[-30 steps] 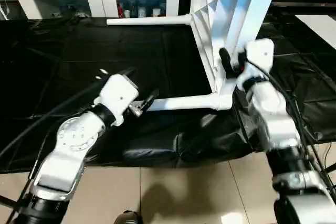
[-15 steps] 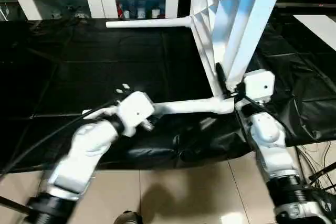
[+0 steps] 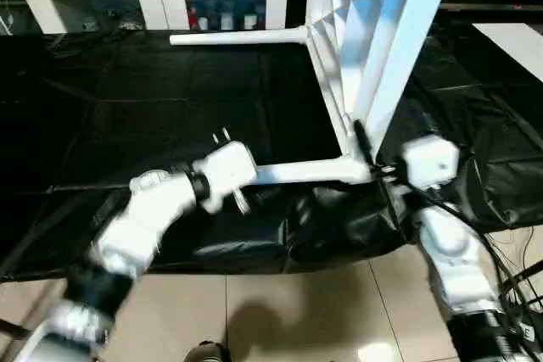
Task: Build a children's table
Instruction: Flip table
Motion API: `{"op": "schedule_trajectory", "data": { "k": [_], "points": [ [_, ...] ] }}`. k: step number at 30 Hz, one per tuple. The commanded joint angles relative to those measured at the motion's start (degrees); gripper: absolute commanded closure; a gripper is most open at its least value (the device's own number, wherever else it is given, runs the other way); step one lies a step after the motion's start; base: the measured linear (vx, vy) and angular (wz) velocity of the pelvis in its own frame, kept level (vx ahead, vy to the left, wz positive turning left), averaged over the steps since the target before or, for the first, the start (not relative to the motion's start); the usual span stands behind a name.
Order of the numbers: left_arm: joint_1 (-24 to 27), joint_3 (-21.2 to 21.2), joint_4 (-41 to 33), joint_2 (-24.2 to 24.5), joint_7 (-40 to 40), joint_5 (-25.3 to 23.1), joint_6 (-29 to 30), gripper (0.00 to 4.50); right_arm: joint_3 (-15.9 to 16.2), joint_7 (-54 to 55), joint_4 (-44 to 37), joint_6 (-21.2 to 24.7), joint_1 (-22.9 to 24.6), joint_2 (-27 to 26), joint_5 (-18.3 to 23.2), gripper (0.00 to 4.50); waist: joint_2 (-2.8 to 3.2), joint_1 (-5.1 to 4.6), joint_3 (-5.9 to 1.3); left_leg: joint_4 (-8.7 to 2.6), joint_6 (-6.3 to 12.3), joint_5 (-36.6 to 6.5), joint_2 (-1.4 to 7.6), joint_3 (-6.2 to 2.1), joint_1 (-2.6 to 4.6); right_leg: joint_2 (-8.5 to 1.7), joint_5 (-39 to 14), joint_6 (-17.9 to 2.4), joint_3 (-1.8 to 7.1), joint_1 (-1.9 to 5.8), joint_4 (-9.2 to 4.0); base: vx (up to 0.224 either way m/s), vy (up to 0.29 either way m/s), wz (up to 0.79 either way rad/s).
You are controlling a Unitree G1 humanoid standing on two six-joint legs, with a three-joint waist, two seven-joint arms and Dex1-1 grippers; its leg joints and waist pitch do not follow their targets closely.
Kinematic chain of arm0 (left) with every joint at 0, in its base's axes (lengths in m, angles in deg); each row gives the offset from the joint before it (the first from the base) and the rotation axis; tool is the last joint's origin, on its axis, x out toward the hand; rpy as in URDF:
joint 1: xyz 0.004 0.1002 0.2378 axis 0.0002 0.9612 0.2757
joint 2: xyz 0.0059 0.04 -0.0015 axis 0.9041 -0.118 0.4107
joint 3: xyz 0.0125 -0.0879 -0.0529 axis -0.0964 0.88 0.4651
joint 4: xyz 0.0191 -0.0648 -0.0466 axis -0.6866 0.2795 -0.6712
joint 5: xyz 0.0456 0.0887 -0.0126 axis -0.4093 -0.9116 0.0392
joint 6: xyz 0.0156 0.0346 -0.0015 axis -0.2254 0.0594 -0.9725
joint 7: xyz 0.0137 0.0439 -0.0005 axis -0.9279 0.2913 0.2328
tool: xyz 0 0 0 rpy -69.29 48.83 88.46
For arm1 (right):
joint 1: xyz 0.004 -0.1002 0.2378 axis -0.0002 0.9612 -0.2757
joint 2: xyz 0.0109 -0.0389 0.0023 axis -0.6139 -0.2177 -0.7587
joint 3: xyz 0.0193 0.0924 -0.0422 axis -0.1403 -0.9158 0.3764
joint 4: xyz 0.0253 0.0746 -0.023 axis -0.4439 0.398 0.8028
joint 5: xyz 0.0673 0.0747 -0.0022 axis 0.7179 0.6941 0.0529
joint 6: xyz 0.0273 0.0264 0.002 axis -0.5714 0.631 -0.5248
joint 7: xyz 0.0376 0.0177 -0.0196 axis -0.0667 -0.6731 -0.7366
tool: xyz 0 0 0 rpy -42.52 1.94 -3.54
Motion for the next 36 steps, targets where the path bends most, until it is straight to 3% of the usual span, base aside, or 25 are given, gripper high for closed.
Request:
{"op": "schedule_trajectory", "data": {
  "k": [1,5,9,11,14,19,20,25,28,29,31,36],
  "points": [
    [-1.2,-0.9,2.5,0.5,-1.1,-1.2,-1.7,0.0,-0.7,-0.5,-1.2,-0.4,1.0,0.7,0.2,0.28,0.57,0.11,-3.88,-3.97,-0.68,-14.9,1.05,-0.81,2.49,-3.01,1.5,-9.7,1.47,1.28,-4.46,0.0,0.0,0.0],
    [-3.3,-1.0,6.7,1.0,-5.6,-0.4,-0.4,0.0,-0.1,-2.2,-4.2,-1.4,3.2,1.4,0.0,0.28,0.83,0.27,-3.99,-3.94,-0.45,-15.0,1.13,-0.84,2.48,-3.24,1.7,-10.7,1.5,1.27,-4.33,0.0,0.0,0.0],
    [-4.8,1.2,8.6,-0.2,-5.5,1.9,-0.9,0.0,1.5,-3.8,-8.2,-1.0,5.7,1.3,0.3,0.28,0.57,0.49,-3.94,-3.99,0.39,-14.8,1.24,-0.88,2.41,-3.31,2.6,-11.5,1.41,1.42,-4.26,0.0,0.0,0.0],
    [-5.0,-0.5,10.4,0.4,-5.0,-0.8,-2.8,0.0,3.0,-4.9,-9.4,-1.3,7.3,1.0,0.4,0.28,0.41,0.48,-3.72,-4.07,1.09,-15.3,1.23,-0.86,2.3,-3.36,1.0,-11.3,1.46,1.31,-4.6,0.0,0.0,0.0],
    [-4.9,-1.1,11.5,0.6,-5.4,-2.1,-3.8,0.0,4.8,-5.8,-10.1,-1.4,8.4,0.9,-0.8,0.28,0.78,0.37,-3.54,-4.4,0.28,-17.3,1.37,-1.01,2.39,-3.41,-2.3,-10.8,1.51,1.1,-4.86,0.0,0.0,0.0],
    [-4.2,0.4,10.6,0.4,-5.6,-0.6,-2.8,0.0,6.9,-8.6,-10.6,0.3,9.1,0.9,-0.8,0.28,0.68,0.24,-3.46,-4.49,0.17,-18.5,1.45,-1.02,2.41,-3.52,-3.1,-11.5,1.58,0.99,-4.89,0.0,0.0,0.0],
    [-4.4,0.3,11.6,0.6,-5.3,-1.2,-3.2,0.0,7.4,-9.3,-10.5,0.8,9.2,1.0,-0.8,0.28,0.33,0.23,-3.44,-4.51,0.35,-18.2,1.46,-0.99,2.33,-3.53,-3.1,-11.5,1.59,1.05,-4.91,0.0,0.0,0.0],
    [-5.0,-0.1,14.2,0.5,-4.8,-2.5,-4.0,0.0,9.3,-10.9,-9.0,1.2,9.2,1.9,-2.3,0.28,0.39,0.3,-3.5,-4.51,0.46,-17.9,1.47,-0.99,2.39,-3.52,-2.9,-11.3,1.6,0.95,-4.92,0.0,0.0,0.0],
    [-7.6,-1.3,18.5,-0.7,-4.1,-4.3,-4.4,0.0,10.8,-12.7,-7.1,6.8,8.6,1.7,-2.8,0.28,0.32,0.32,-3.46,-4.43,0.51,-17.3,1.33,-0.94,2.29,-3.53,-2.8,-11.3,1.64,1.02,-4.97,0.0,0.0,0.0],
    [-8.6,-1.4,19.6,-1.0,-3.2,-5.0,-3.9,0.0,10.8,-12.5,-6.7,9.2,8.3,1.3,-2.9,0.28,0.83,0.36,-3.49,-4.46,0.42,-17.3,1.35,-1.07,2.38,-3.54,-2.6,-11.6,1.64,1.01,-4.91,0.0,0.0,0.0],
    [-8.9,-1.1,19.8,-1.3,-3.0,-4.7,-3.1,0.0,10.9,-13.0,-6.6,9.6,8.1,1.1,-2.4,0.28,0.66,0.41,-3.59,-4.51,0.09,-17.6,1.47,-1.13,2.39,-3.63,-1.7,-12.1,1.56,1.11,-4.8,0.0,0.0,0.0],
    [-9.8,-1.5,21.7,-1.0,-1.3,-6.3,-1.8,0.0,11.4,-13.1,-5.4,19.6,7.9,0.4,-2.6,0.28,0.73,0.35,-3.59,-4.43,0.36,-16.7,1.35,-1.09,2.31,-3.59,0.1,-12.6,1.54,1.25,-4.71,0.0,0.0,0.0]
  ]
}}
